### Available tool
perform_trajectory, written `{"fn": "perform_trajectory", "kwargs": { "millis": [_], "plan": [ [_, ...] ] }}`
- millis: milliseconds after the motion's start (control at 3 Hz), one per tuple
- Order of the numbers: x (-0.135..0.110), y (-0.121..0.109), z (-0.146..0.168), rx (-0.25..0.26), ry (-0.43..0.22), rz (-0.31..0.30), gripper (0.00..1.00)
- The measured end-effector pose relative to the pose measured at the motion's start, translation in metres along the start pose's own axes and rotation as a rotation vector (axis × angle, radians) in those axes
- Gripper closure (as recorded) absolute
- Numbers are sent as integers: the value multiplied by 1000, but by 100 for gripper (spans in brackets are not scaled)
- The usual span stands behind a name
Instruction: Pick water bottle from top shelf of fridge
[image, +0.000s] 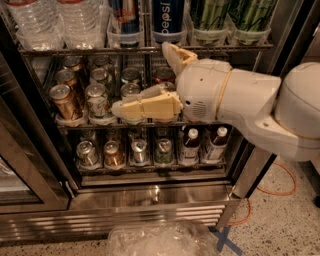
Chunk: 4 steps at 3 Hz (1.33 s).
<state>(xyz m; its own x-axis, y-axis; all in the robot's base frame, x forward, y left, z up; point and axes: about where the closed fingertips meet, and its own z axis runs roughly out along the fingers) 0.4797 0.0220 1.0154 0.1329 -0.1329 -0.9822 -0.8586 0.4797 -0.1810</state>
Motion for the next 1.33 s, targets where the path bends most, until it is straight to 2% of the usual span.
{"fn": "perform_trajectory", "kwargs": {
  "millis": [333,667,1000,1333],
  "plan": [
    [1,-1,17,72,-72,10,0],
    [-15,13,43,62,-153,-57,0],
    [-15,13,43,62,-153,-57,0],
    [-10,14,47,60,-143,14,0]
  ]
}}
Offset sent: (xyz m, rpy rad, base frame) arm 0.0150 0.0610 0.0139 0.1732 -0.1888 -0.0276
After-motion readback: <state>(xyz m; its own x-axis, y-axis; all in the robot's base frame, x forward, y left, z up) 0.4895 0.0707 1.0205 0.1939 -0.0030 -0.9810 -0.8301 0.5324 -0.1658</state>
